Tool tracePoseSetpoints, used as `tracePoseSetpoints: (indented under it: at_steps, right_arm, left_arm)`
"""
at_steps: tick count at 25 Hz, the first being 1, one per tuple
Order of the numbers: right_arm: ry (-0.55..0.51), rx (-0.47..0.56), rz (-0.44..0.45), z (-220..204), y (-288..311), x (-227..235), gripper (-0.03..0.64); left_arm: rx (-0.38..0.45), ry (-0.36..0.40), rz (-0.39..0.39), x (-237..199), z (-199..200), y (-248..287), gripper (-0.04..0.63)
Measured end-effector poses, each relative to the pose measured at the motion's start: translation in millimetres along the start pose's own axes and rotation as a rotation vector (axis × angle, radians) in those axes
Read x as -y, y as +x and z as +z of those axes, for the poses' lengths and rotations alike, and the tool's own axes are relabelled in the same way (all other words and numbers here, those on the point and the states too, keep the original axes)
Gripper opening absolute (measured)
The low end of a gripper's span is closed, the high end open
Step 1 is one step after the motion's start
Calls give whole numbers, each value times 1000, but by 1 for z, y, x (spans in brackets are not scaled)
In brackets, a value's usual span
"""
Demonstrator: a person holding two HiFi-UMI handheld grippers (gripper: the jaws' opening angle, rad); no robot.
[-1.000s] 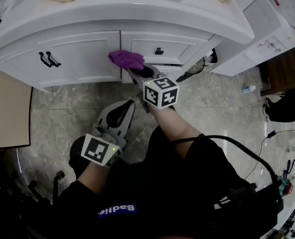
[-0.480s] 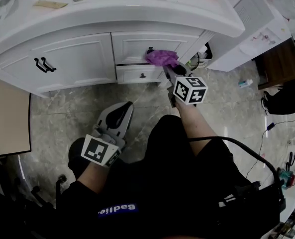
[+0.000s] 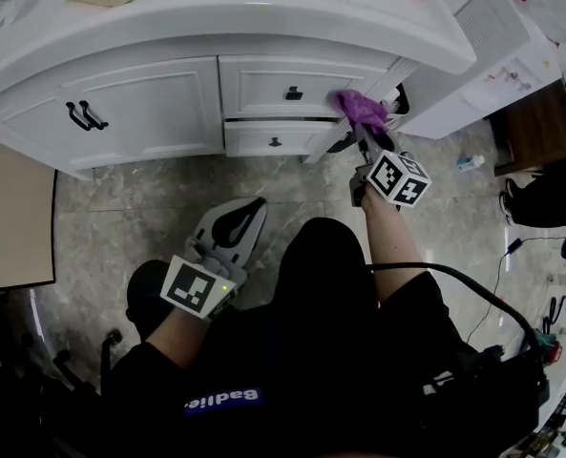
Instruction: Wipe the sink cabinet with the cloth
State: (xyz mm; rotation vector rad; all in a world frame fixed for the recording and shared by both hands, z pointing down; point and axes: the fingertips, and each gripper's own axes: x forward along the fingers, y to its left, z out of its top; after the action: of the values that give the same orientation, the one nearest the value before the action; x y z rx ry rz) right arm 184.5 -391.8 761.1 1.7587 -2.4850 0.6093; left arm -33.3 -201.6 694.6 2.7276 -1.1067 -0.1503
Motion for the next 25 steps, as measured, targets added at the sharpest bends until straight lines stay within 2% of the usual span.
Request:
tracePoseSetpoints:
  at_steps: [6, 8, 11, 14, 17, 23, 25]
  right_arm:
    - [-51, -118, 344, -66, 17, -138, 86]
    - [-47, -167, 421, -86, 29, -176, 86]
    - [-69, -225, 482, -105, 50, -219, 86]
    - [-75, -263, 493, -116, 71, -237, 86]
    - [-35, -279, 454, -120, 88, -226, 86]
    - [31, -257, 317, -111, 94, -160, 86]
    - [19, -241, 276, -104, 90, -136, 87]
  left_arm:
    - [-1, 4, -6, 0, -2, -2, 5]
    - [-2, 5, -4, 0, -3, -3, 5]
    - [-2, 1, 5, -2, -3, -5, 5]
    - [-2, 5, 9, -3, -4, -8, 5]
    - [-4, 4, 12, -3, -7, -10, 5]
    - [-11, -7, 12, -4, -10, -11, 5]
    - [-11, -4, 2, -2, -10, -8, 5]
